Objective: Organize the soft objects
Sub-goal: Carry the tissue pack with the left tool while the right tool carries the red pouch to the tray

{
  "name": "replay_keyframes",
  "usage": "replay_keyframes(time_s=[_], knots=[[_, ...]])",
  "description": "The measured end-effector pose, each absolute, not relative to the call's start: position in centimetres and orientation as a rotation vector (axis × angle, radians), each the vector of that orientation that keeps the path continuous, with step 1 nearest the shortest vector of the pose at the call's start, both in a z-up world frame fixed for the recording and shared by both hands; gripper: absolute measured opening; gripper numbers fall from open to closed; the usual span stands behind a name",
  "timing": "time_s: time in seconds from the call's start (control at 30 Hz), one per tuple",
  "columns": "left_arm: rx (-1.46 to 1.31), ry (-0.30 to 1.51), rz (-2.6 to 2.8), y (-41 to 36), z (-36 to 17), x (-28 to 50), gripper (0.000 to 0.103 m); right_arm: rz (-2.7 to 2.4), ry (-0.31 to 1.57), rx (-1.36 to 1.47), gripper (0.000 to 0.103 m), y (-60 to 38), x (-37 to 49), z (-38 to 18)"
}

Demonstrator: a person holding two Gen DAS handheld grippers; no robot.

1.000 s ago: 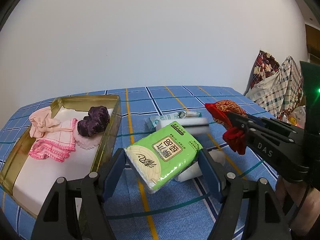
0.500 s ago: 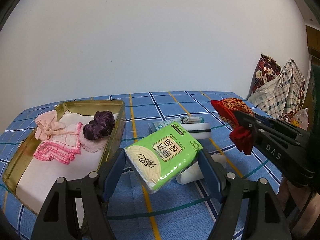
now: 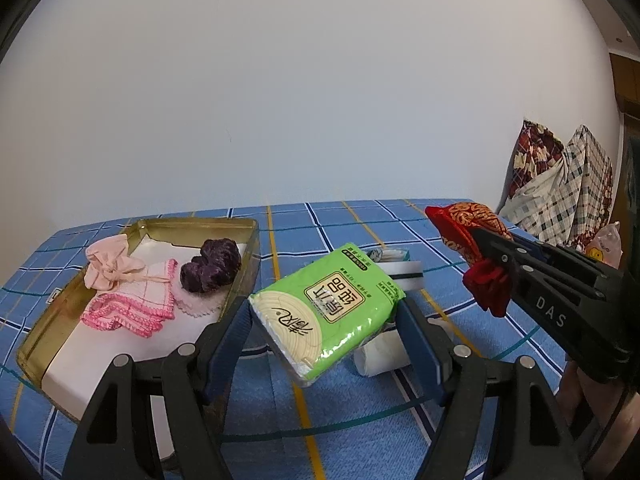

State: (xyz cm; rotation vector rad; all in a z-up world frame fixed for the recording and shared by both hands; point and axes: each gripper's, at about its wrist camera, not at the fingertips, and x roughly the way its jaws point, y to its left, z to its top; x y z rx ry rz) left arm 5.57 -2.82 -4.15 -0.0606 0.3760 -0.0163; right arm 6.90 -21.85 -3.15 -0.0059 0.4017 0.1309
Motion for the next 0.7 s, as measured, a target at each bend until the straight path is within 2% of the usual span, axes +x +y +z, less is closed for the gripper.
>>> replay_keyframes(time_s=[0.7], knots=[[-0.061, 0.270, 0.020, -2.4, -3.6, 3.8, 0.076, 0.145, 0.336, 0.002, 0.012, -21.2, 5.3, -2.8]])
